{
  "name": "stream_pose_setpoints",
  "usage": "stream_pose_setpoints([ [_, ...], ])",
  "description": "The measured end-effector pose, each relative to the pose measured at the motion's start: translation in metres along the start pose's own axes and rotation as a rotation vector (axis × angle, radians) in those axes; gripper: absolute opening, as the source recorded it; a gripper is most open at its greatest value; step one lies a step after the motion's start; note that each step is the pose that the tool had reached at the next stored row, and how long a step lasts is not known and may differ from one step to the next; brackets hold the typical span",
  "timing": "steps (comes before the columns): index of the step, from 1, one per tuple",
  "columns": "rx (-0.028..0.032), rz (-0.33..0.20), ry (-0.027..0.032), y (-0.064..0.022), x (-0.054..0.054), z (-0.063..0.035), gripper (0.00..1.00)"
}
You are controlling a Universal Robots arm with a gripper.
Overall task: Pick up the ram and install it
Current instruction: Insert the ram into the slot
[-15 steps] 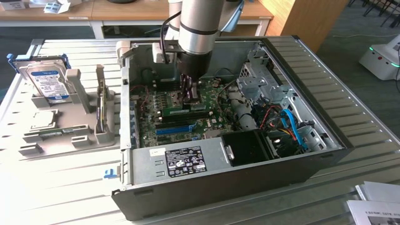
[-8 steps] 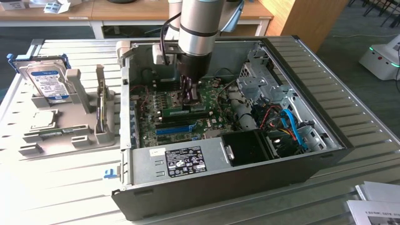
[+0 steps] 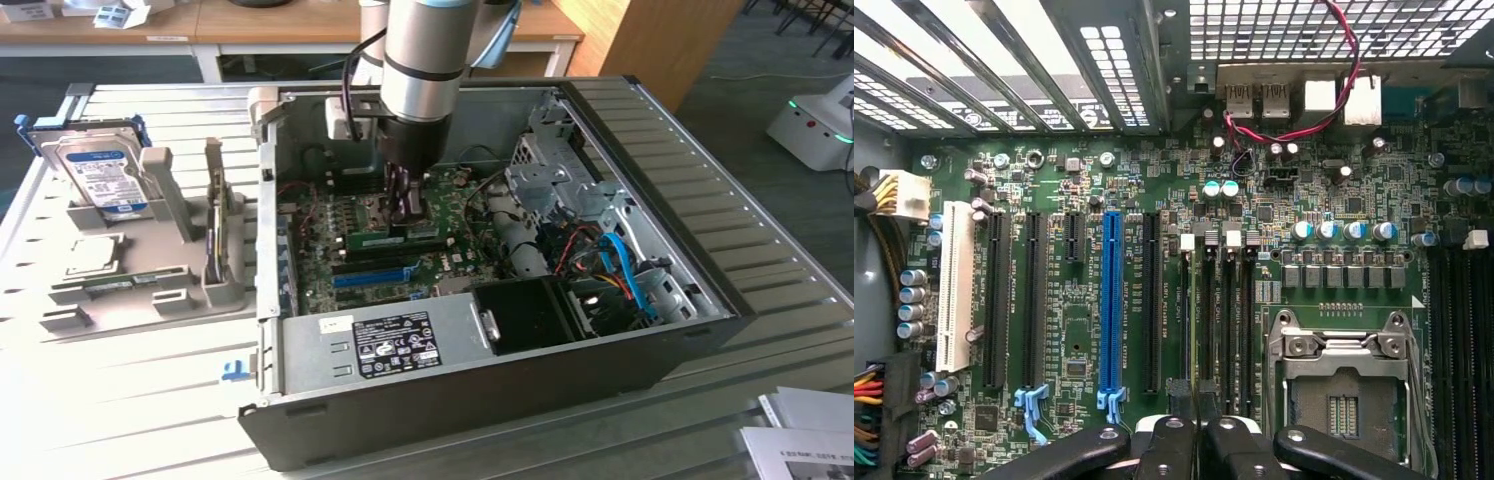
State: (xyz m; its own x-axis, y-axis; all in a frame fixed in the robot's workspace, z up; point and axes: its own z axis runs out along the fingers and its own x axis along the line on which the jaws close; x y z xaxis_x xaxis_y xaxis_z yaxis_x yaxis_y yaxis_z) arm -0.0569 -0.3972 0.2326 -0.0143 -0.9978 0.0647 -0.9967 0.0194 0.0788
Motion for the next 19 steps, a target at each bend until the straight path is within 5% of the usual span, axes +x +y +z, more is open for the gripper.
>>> stream_pose_setpoints([
  [19, 0.0004, -0.004, 0.0000, -0.0001, -0.0001, 0.0017, 0.12],
])
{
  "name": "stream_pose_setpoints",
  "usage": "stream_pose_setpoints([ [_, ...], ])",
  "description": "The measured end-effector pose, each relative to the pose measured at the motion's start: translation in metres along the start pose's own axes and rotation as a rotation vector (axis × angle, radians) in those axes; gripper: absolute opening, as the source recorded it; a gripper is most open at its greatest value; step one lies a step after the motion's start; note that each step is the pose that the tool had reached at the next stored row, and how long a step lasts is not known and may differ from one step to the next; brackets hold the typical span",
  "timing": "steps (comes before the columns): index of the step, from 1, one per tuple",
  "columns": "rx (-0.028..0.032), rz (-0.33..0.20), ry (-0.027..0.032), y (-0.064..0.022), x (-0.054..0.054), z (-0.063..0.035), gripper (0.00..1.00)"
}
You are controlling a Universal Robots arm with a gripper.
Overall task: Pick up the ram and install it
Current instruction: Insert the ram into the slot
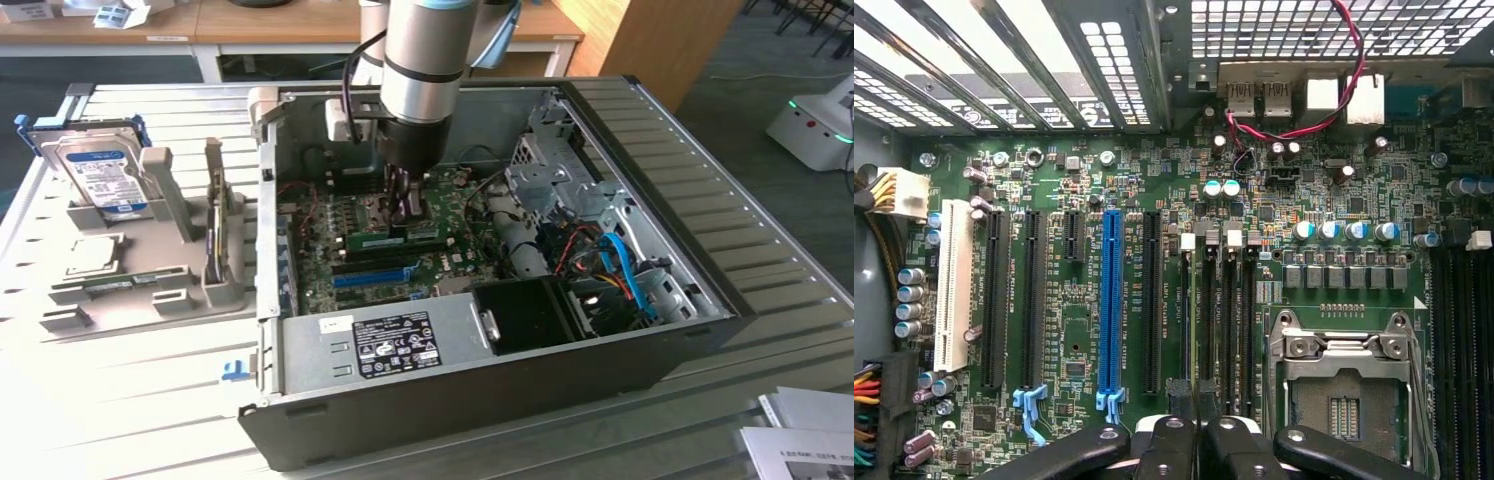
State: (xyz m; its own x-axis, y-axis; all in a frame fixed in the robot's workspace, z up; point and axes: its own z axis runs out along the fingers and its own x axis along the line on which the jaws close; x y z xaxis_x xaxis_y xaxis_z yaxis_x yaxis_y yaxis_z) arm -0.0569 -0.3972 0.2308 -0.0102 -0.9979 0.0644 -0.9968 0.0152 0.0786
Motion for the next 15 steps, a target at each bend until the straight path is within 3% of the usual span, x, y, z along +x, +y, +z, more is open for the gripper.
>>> stream_pose_setpoints([
  [15, -0.0002, 0.000, 0.0003, -0.0001, 0.0020, 0.0003, 0.12],
])
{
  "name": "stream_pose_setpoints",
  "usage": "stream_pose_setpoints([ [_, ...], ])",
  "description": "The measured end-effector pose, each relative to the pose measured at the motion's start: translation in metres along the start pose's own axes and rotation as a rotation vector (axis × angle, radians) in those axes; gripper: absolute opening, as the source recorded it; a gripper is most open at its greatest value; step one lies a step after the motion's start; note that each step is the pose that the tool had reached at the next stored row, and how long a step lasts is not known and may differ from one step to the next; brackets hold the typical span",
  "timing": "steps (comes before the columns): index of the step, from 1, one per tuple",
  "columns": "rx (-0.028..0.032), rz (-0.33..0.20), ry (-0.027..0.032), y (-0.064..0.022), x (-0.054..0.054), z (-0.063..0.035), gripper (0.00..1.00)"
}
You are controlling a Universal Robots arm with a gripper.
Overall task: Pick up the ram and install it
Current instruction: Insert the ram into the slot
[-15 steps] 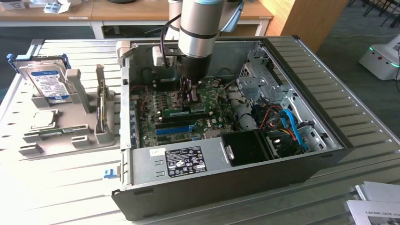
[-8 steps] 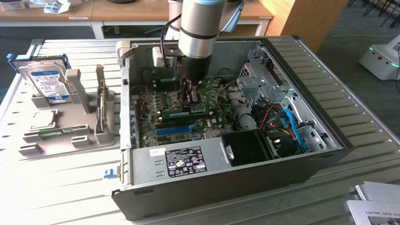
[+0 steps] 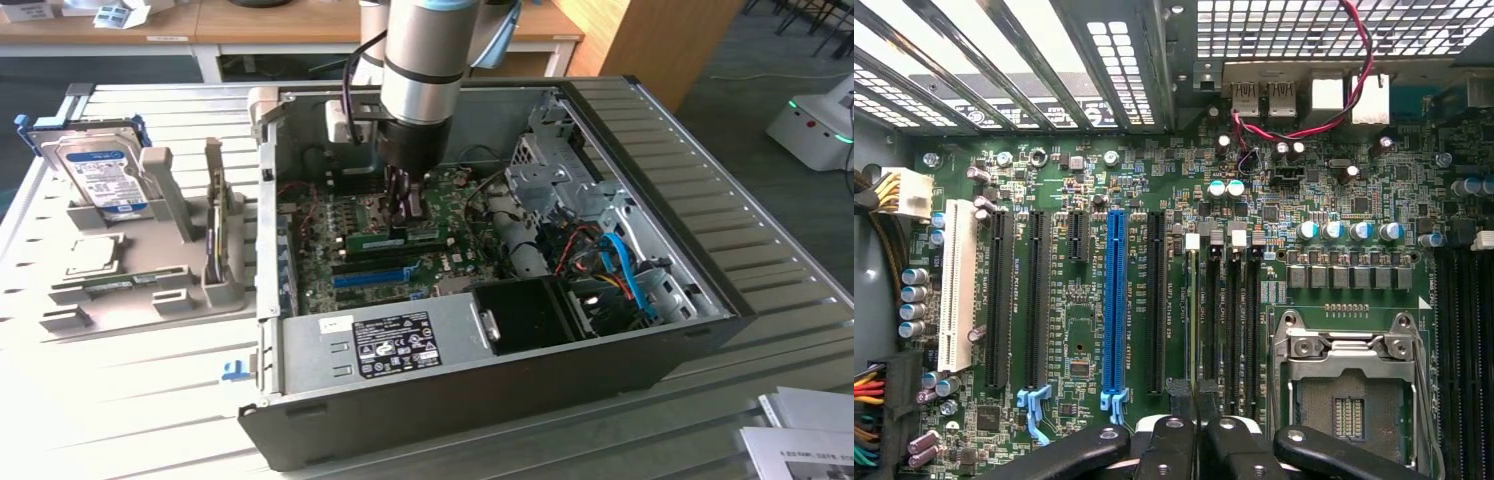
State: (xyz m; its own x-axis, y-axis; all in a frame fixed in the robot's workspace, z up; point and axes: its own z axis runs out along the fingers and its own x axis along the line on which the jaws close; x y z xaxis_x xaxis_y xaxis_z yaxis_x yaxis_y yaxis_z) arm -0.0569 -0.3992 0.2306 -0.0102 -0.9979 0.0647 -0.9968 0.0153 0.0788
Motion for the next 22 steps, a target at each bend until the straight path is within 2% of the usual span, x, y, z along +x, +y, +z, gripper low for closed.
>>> stream_pose_setpoints([
  [22, 0.0002, 0.000, -0.0001, -0.0002, -0.0002, 0.0027, 0.12],
])
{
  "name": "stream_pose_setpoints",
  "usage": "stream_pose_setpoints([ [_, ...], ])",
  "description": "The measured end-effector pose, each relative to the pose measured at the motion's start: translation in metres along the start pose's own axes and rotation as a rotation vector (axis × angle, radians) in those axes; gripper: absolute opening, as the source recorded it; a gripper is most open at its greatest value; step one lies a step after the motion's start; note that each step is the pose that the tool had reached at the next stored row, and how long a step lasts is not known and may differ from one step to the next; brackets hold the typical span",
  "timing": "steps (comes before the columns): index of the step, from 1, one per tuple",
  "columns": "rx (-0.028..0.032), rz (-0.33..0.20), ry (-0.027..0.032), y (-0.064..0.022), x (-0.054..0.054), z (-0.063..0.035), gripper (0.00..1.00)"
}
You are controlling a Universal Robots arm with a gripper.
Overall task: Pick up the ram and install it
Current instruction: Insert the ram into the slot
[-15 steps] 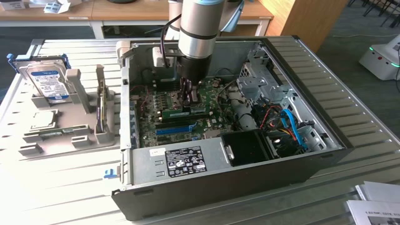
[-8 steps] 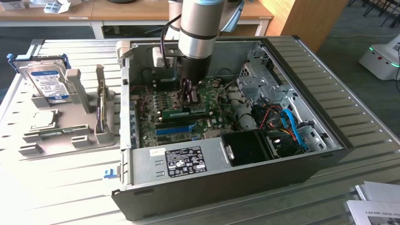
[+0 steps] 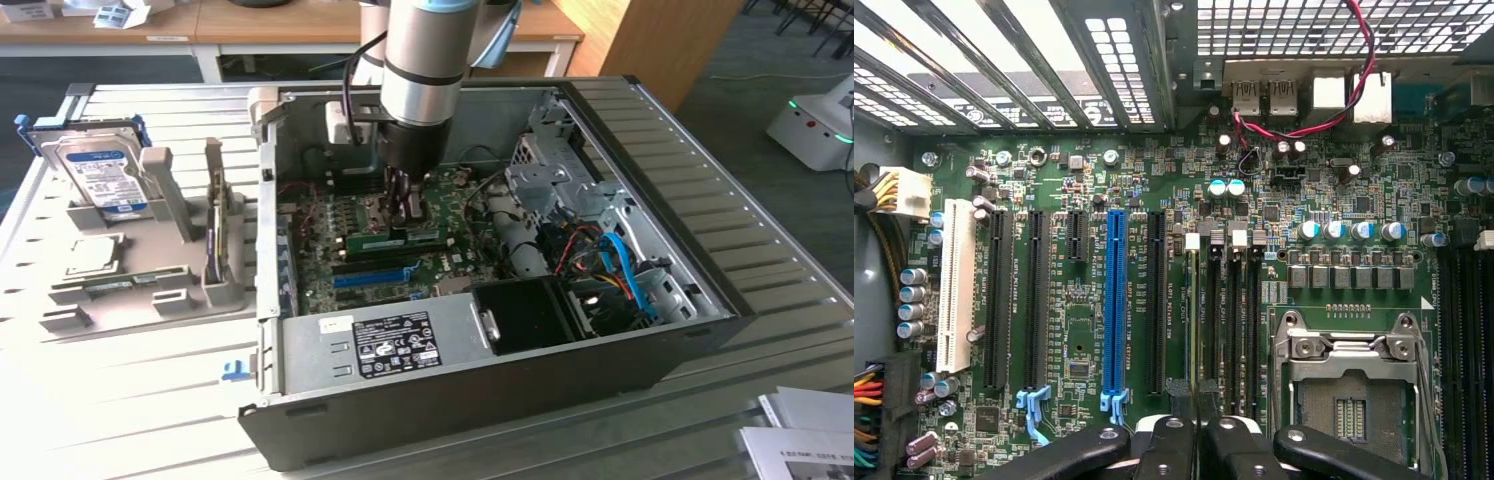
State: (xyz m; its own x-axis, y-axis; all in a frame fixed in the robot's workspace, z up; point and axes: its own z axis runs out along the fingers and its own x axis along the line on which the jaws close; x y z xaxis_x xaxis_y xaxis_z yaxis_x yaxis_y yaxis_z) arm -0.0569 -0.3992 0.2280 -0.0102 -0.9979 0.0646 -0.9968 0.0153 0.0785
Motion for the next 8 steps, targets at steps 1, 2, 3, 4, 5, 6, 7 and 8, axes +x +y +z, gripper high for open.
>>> stream_pose_setpoints([
  [1, -0.0003, 0.000, 0.0000, 0.0000, 0.0000, 0.0000, 0.12],
  [2, -0.0016, 0.000, -0.0003, 0.0000, -0.0001, -0.0001, 0.12],
  [3, -0.0030, 0.000, -0.0005, -0.0001, -0.0001, -0.0004, 0.12],
  [4, -0.0050, 0.000, -0.0010, 0.0000, -0.0001, -0.0009, 0.12],
  [5, -0.0069, 0.000, -0.0016, 0.0001, -0.0001, -0.0014, 0.12],
  [6, -0.0088, 0.000, -0.0006, 0.0002, 0.0000, -0.0021, 0.12],
  [7, -0.0100, 0.000, 0.0001, 0.0002, 0.0001, -0.0026, 0.12],
  [8, -0.0100, 0.000, 0.0000, 0.0002, 0.0001, -0.0025, 0.12],
])
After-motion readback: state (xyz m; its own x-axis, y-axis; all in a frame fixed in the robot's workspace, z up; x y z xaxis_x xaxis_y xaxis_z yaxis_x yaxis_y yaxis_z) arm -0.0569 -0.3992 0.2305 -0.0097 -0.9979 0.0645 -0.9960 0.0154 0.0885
